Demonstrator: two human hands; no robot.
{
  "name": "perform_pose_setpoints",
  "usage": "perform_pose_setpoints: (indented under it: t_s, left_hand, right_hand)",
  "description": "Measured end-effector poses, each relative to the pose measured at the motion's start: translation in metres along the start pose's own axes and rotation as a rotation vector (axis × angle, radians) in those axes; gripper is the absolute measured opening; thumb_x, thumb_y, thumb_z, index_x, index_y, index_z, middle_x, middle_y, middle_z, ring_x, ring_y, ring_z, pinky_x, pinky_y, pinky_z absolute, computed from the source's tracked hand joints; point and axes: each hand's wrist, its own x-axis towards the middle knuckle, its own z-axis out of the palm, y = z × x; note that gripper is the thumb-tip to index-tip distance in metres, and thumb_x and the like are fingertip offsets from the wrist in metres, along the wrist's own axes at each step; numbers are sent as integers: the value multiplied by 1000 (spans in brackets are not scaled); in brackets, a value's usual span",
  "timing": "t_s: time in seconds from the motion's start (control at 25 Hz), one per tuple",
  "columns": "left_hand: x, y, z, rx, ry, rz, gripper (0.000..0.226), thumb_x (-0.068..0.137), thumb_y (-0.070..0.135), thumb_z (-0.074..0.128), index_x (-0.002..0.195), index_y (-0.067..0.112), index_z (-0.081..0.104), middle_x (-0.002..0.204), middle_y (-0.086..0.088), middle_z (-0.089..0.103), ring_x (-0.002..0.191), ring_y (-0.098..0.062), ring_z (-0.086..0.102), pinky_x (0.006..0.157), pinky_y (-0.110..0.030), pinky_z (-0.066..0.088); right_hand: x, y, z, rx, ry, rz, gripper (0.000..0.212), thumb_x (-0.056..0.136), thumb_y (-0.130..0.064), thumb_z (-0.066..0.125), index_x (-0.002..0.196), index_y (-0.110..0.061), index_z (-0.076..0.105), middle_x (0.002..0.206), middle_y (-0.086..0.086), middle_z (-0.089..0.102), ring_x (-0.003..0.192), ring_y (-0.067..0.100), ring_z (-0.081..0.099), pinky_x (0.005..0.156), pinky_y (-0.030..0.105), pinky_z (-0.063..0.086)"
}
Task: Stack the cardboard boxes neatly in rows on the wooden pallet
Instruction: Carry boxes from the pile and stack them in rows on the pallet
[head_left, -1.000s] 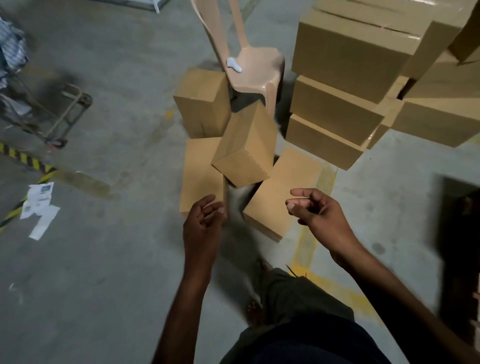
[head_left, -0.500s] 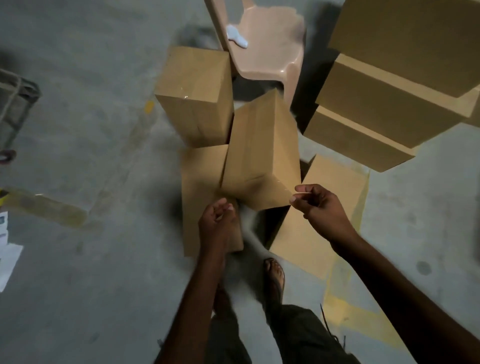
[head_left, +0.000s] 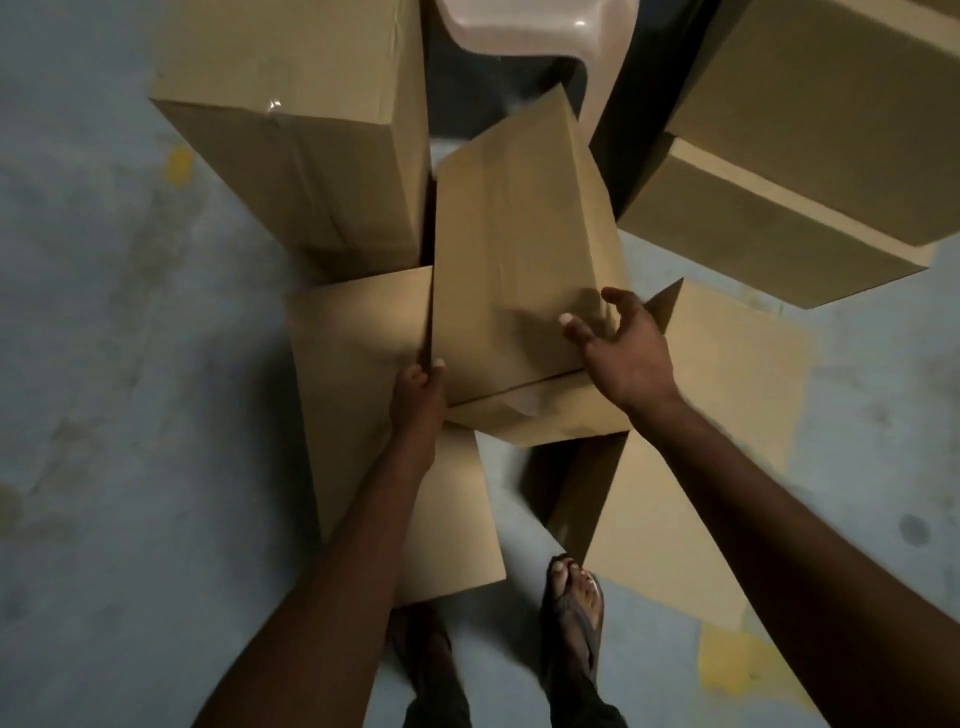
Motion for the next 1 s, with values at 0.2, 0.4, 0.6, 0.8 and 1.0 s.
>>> perform_pose_setpoints:
  t_s: [0.2,0.4,0.6,0.8,1.0]
  left_hand:
    - [25,3,12,0,-33,-67,40,102,48,54,106,11,70,112,-15,69,107,-33,64,85,-34,49]
    - [14,53,10,58,-41,-29,68,95,66,54,124,6,67,126,-15,67,115,-35,63,102,-48,50]
    - [-29,136,-6,73,-112,166,57,85,59,69,120,16,55,116,-7,66,101,-26,66,84,-41,57]
    - [-126,208,-34,99,-243,227,31,94,48,66,105,20,65,101,-1,69,89,-17,67,64,-30,46]
    - [-249,199,-56,60,-170,273,59,87,38,79,137,16,57,117,1,68,88,-6,64,62,-23,48]
  right_hand:
    - [23,14,14,-15,-24,30,81,91,-44,72,158,-27,29,150,4,51,132,29,53,108,51,48]
    - [48,11,-31,33,-41,140,87,87,-32,78,160,-28,29,145,4,51,126,29,56,105,48,52]
    - [50,-35,-96,303,-92,268,61,90,-31,78,145,-18,54,116,4,67,82,14,71,60,23,58]
    - [-16,-66,-177,369,-45,243,27,94,-38,71,104,-13,71,82,2,67,69,13,63,53,21,53]
    - [-109,-54,-256,430,-137,294,35,82,-32,82,108,-11,72,95,3,69,85,16,63,78,31,54]
